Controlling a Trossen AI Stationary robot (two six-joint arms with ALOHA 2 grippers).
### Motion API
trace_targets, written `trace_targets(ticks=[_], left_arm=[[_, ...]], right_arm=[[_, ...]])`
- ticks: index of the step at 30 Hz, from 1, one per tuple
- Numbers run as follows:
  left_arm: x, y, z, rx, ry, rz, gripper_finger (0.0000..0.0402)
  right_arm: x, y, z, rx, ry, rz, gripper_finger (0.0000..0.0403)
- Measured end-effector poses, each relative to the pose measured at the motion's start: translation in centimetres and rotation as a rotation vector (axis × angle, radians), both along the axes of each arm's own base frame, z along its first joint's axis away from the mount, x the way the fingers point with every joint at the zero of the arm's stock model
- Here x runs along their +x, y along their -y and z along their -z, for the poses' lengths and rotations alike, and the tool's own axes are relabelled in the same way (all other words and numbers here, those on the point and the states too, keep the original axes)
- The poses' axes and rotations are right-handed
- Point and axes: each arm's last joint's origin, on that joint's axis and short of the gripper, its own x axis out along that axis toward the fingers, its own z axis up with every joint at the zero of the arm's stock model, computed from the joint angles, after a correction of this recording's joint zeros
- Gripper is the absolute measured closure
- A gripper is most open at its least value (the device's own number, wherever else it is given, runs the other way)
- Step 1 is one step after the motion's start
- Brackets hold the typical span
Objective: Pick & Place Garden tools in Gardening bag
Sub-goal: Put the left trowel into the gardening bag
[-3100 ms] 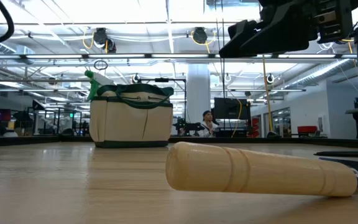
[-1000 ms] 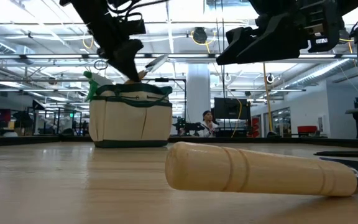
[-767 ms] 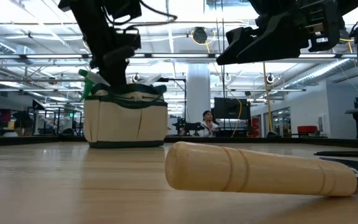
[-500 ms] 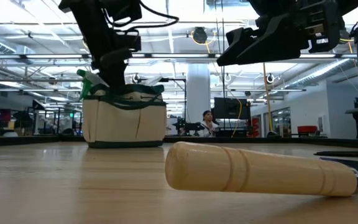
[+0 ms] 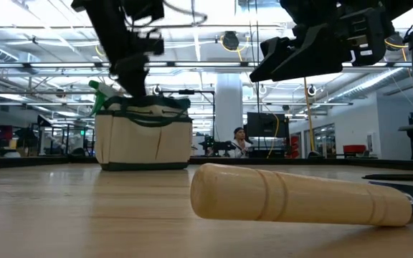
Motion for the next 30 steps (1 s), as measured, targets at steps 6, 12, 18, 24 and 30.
trace_targets(ticks=[6,12,18,24,30], left_arm=[[1.2,-0.7,-3.2,0.005,0.155,0.072,0.0167],[1.4,-2.9,-3.1,-0.125,0.218,0.121,0.0197],[0.6,-5.7,-2.9,-0.166,0.229,0.077,0.0237],[0.8,-6.6,-1.7,-0.268,0.21,0.104,0.0253],[1.2,-6.4,-0.9,-0.292,0.165,0.11,0.0254]], right_arm=[[0.0,0.2,0.0,-0.011,0.004,0.0,0.019],[0.0,0.2,0.0,-0.013,0.002,-0.001,0.019],[0.0,0.2,0.1,-0.015,-0.012,-0.002,0.019],[-0.1,0.2,0.2,-0.016,-0.019,-0.002,0.019],[-0.1,0.2,0.3,-0.017,-0.026,-0.002,0.019]])
